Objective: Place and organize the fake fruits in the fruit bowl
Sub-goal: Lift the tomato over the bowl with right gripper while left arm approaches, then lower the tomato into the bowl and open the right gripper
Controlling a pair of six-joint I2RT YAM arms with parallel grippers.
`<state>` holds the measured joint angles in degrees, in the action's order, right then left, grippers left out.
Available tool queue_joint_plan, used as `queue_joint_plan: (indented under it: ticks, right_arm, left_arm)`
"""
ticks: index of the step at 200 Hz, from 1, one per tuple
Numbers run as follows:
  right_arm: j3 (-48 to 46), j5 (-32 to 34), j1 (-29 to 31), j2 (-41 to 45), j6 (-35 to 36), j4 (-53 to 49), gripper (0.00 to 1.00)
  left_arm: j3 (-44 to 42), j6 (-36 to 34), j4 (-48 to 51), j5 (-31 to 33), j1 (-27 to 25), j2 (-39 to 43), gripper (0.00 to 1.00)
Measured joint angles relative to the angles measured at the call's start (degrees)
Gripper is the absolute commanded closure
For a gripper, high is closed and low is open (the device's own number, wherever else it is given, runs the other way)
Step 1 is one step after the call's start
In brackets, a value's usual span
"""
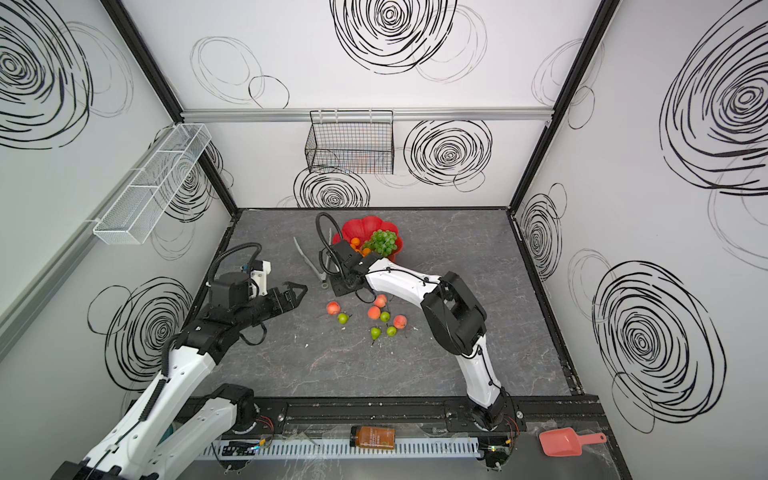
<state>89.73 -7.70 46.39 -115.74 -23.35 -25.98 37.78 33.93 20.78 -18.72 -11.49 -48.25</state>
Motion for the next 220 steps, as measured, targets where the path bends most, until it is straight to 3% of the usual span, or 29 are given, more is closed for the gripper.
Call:
queue_joint_plan:
  ticks: [38,91,177,220]
  right_arm:
    - [-7.3,-0.7,-3.8,5.1,-0.3,1.7,0.65]
    - [-9.6,-1.0,-8.1,7.2,-0.6,2.2,0.65]
    - [-4.7,-1.9,-11.3,6.7,0.0,1.6,0.66]
    - [0.8,-2.8,-13.8,3.4,-0.4,1.8,0.66]
  left_arm:
    - [2.1,-0.1,-2.8,2.3,-4.8,-4.9,0.04]
    - [6.1,-0.8,-7.8,2.7,-6.8,-12.0,0.04]
    - [14.5,-0.5,-15.8,1.6,-7.1,-23.9,0.04]
    - [14.9,-0.4,-22.1,-1.7,-3.0,-27.6,0.04]
